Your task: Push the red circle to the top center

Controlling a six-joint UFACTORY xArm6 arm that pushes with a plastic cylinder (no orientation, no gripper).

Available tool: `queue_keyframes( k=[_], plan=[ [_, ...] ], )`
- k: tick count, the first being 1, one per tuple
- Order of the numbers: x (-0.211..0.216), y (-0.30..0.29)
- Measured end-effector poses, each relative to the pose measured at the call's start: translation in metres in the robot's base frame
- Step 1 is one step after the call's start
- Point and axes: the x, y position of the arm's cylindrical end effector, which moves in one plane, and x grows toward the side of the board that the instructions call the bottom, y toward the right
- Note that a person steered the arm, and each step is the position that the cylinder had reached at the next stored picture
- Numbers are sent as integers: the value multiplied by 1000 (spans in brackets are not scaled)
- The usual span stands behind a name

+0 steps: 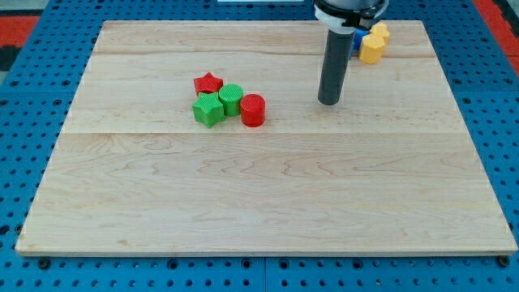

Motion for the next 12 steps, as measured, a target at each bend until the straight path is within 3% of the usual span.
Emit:
queue_keyframes(
  k=[3,4,5,8,9,10,12],
  plan=[
    [2,-65],
    [46,-71],
    [63,-104],
    [-32,-116],
    [-59,-116],
    [-60,-98],
    [-126,-112]
  ],
)
